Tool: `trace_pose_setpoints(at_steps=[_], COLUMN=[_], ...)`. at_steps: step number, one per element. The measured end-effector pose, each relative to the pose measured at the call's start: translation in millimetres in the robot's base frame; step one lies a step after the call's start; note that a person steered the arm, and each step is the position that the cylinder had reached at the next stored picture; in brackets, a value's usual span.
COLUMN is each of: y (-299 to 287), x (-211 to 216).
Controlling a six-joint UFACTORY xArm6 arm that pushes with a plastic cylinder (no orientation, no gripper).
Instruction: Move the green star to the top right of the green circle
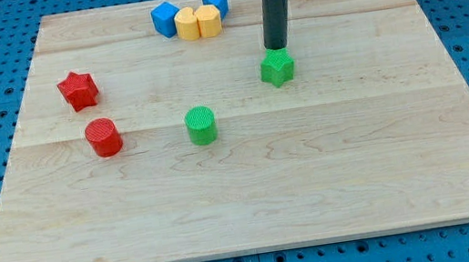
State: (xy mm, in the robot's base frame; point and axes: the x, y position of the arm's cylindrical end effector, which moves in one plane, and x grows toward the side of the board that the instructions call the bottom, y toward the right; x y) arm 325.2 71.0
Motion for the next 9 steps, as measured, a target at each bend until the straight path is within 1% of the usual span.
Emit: trace_pose_setpoints(at_steps=[1,8,9], y=[0.0,6.9,8.8], x=[-5.8,-2.6,5.1])
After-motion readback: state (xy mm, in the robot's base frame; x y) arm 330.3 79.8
